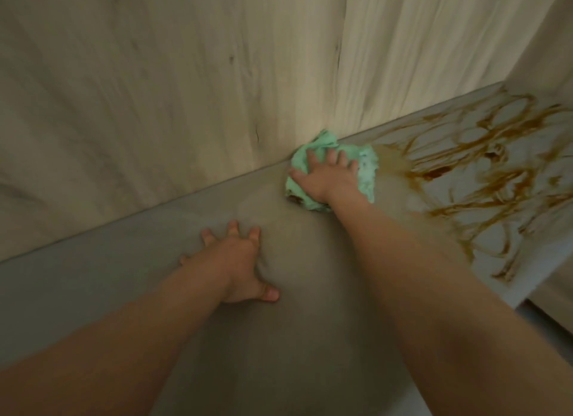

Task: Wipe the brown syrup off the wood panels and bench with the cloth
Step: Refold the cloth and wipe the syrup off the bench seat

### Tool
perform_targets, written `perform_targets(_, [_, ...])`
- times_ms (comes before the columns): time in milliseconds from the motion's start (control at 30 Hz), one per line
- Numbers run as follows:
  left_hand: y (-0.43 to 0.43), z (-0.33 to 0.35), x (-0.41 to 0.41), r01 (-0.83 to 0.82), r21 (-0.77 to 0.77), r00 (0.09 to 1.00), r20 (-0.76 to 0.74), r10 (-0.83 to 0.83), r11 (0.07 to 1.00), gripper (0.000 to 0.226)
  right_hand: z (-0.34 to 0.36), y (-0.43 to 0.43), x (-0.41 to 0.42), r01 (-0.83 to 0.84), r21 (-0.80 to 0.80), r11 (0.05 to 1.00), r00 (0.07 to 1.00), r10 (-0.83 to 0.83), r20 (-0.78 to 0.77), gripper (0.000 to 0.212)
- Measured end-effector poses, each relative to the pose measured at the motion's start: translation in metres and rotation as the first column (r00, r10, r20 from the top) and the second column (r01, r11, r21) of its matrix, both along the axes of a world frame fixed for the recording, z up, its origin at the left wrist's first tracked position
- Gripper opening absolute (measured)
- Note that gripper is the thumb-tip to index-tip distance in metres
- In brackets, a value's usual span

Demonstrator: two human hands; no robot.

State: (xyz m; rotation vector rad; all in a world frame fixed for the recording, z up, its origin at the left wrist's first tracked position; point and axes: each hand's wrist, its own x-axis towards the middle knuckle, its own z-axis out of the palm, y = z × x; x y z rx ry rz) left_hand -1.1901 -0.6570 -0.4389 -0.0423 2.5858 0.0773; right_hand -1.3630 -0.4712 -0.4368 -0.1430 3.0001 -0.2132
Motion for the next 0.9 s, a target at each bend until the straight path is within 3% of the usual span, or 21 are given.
perform_targets(133, [-0.004,-0.005,-0.007,0.03,-0.009,0.999,-0.021,-0.03,1.0,0.163,-0.001,-0.011,0.071,-0.356,-0.014,0.935,0.935,0.355,-0.016,0.073])
perform_targets(233, [-0.001,0.0,-0.005,0.029,-0.025,0.999,-0.034,-0.03,0.999,0.163,0.0,0.025,0.115,-0.488,-0.02,0.873,0.873,0.487,-0.035,0.065])
perform_targets(467, [0.003,0.004,0.003,0.042,-0.06,0.995,-0.086,-0.047,0.997,0.167,0.003,0.077,0.179,-0.161,0.019,0.987,0.987,0.161,0.007,0.073])
perform_targets(600, [0.006,0.006,0.006,-0.014,-0.02,0.991,-0.132,0.011,1.0,0.166,0.013,0.067,0.228,-0.222,-0.101,0.97,0.969,0.231,0.092,0.071])
perform_targets(700, [0.01,0.015,0.023,-0.057,0.007,0.984,-0.171,0.058,0.998,0.149,0.029,0.084,0.261,-0.204,-0.257,0.945,0.979,0.197,-0.052,0.064])
perform_targets(800, [0.021,0.027,0.039,-0.093,-0.021,0.971,-0.224,0.085,0.995,0.126,0.032,0.103,0.29,-0.3,-0.162,0.94,0.954,0.295,-0.057,0.056])
perform_targets(867, [0.03,0.034,0.046,-0.063,-0.035,0.959,-0.277,0.051,0.997,0.123,0.023,0.111,0.297,-0.33,-0.089,0.94,0.944,0.327,-0.042,0.039])
perform_targets(900, [0.035,0.037,0.05,-0.035,-0.024,0.952,-0.305,0.026,0.999,0.119,0.022,0.111,0.297,-0.315,-0.133,0.94,0.949,0.307,-0.072,0.028])
